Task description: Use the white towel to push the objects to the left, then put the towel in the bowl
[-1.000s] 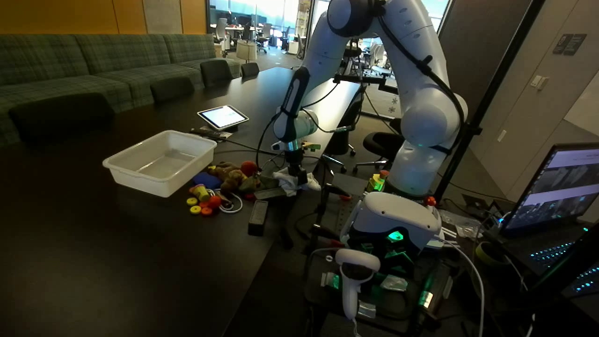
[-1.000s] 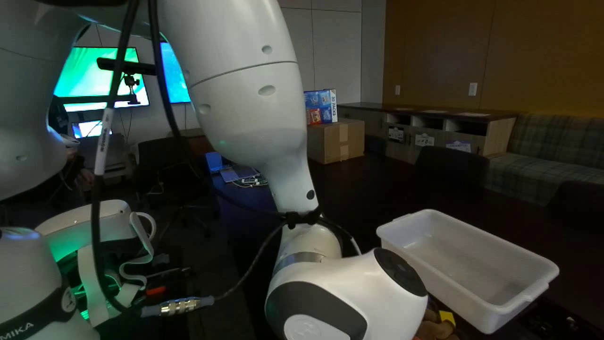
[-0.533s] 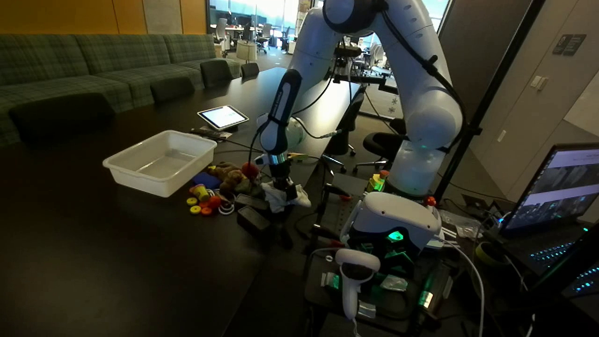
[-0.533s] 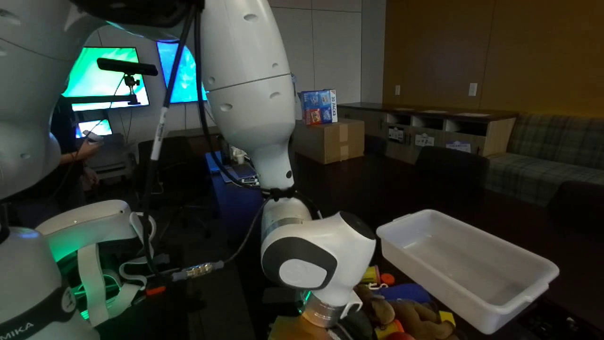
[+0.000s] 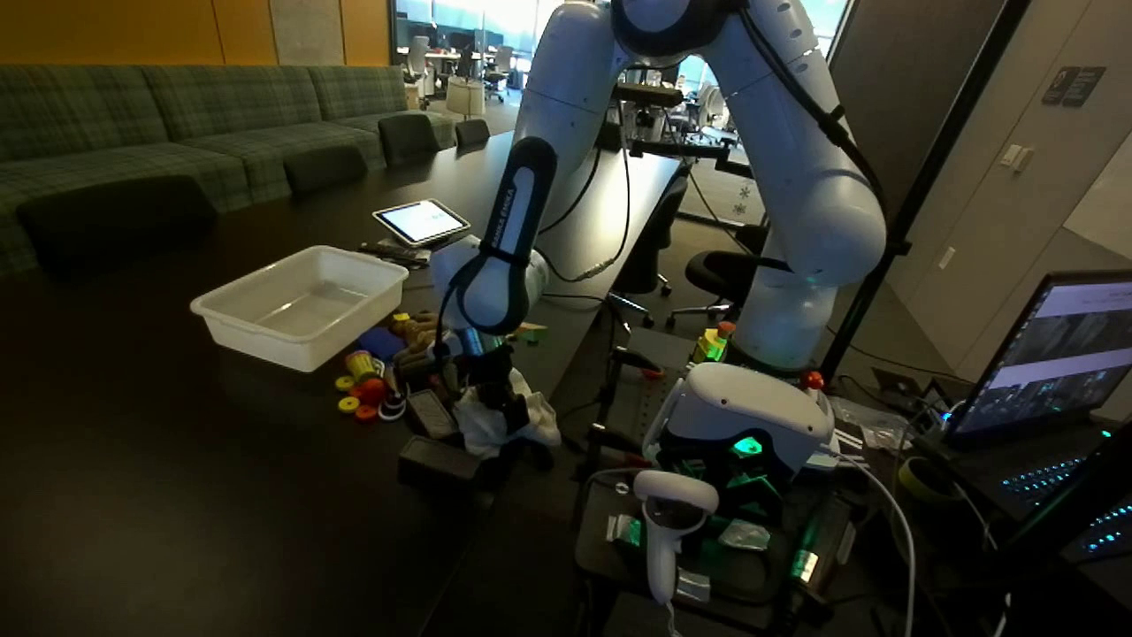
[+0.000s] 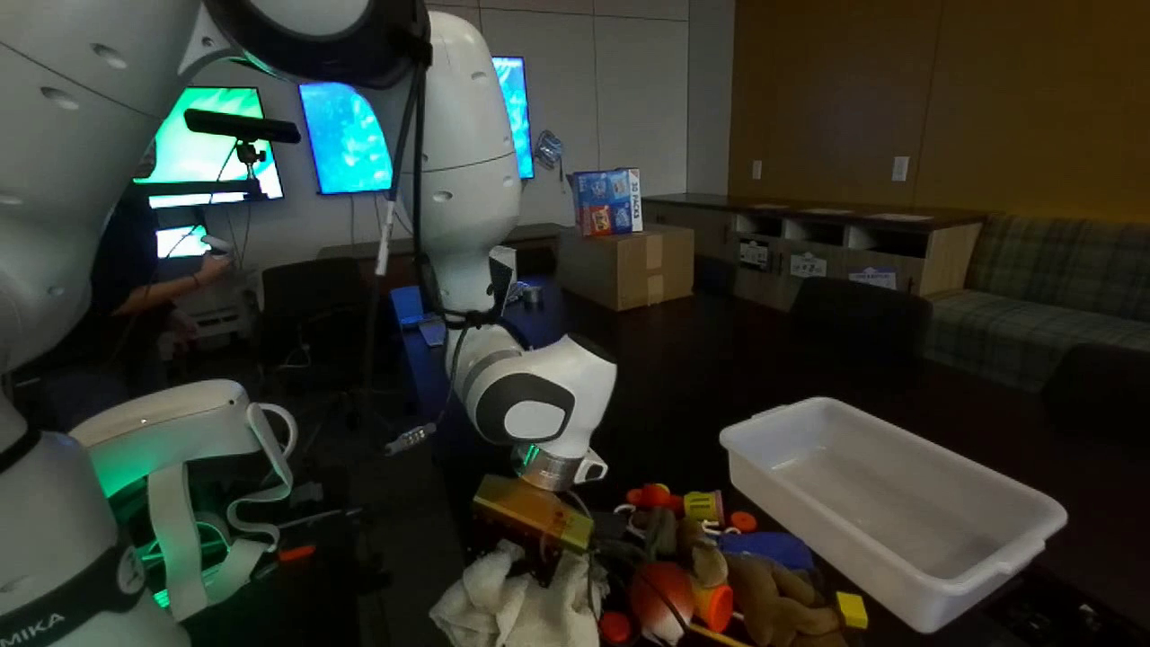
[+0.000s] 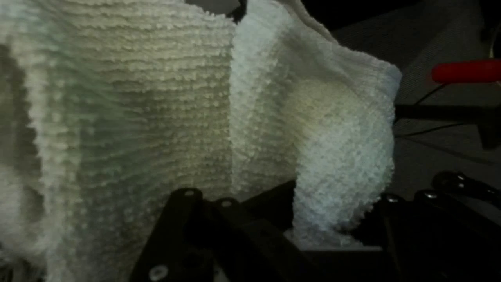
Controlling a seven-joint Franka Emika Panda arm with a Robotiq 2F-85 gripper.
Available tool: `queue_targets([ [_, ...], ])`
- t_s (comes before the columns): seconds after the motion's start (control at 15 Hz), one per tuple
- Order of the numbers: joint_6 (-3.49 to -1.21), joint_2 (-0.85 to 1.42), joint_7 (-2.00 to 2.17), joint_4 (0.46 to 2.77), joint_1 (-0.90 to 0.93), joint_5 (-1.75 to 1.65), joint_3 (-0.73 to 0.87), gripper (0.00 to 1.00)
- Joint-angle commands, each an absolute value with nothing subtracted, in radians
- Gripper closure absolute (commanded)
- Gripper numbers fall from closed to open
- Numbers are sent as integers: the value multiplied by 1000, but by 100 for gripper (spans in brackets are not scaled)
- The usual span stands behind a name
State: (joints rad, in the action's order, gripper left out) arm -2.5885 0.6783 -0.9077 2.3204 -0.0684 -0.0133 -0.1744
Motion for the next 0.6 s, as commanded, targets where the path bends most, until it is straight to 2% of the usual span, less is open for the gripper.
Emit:
queue_targets([
  [0.0, -2627, 651, -805, 2333, 15, -30, -254, 86],
  [0.33, -2645, 659, -712, 2281, 91, -30, -354, 86],
  [0.53, -2648, 629, -710, 2278, 75, -21, -399, 86],
])
